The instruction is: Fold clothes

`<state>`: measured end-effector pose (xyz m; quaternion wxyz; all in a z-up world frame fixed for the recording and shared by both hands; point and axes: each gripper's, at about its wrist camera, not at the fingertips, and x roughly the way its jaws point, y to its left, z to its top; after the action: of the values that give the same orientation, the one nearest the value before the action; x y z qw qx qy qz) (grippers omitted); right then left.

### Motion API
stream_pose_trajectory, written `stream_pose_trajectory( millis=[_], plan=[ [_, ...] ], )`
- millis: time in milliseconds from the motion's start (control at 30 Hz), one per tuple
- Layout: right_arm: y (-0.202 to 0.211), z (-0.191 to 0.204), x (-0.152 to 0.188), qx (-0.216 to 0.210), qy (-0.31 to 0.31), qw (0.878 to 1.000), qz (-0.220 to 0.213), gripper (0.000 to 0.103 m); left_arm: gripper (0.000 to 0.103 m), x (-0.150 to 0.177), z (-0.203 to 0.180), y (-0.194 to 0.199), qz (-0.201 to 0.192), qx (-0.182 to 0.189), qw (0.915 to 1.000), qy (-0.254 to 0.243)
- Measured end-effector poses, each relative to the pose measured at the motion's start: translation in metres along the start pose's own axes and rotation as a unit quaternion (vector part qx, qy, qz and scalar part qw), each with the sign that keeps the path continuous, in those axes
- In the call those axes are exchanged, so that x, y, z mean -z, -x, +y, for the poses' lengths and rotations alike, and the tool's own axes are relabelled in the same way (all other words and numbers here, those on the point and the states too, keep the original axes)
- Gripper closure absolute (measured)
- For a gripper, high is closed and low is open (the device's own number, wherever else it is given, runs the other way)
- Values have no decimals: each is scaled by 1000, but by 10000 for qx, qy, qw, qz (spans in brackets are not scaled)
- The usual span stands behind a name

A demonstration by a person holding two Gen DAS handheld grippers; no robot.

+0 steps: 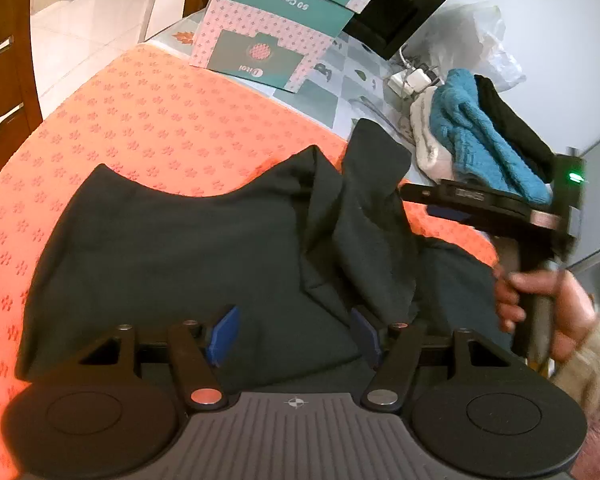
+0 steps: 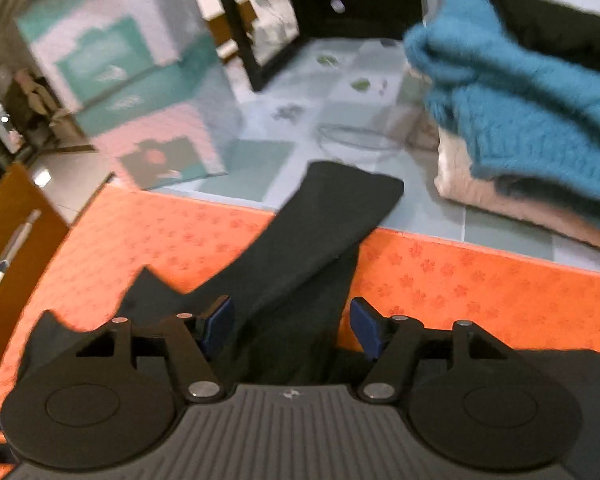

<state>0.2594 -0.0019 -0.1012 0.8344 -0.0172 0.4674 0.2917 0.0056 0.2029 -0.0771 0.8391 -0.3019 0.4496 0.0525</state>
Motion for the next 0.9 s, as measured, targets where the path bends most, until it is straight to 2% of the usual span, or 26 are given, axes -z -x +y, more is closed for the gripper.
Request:
stream_pose_trajectory(
  millis=[167,233,267,300,367,533,700,900],
  plan=[
    [-40,5,-3,221,146,9991,319,32,37,-3,6,-2,2,-18,10000,88],
    [-43,10,-2,260,261,9990,237,37,37,-4,9,-2,6,-28,9999,130],
    [-44,13,-2,331,351,9986,218,51,37,-4,11,-2,11,-32,9999,154],
    [-40,14,-3,313,359,9987,185,69,37,-4,12,-2,17,-32,9998,176],
    [-29,13,-4,192,305,9993,109,97,37,-3,14,-2,27,-23,9998,214],
    [4,13,-6,-134,163,9997,-99,97,37,-3,11,6,-78,42,9998,183],
    [68,23,4,-578,57,9975,-391,97,37,-1,8,17,-223,79,9995,193],
    [146,46,33,-1192,56,9911,-591,97,37,2,10,33,-409,111,9988,241]
  ],
)
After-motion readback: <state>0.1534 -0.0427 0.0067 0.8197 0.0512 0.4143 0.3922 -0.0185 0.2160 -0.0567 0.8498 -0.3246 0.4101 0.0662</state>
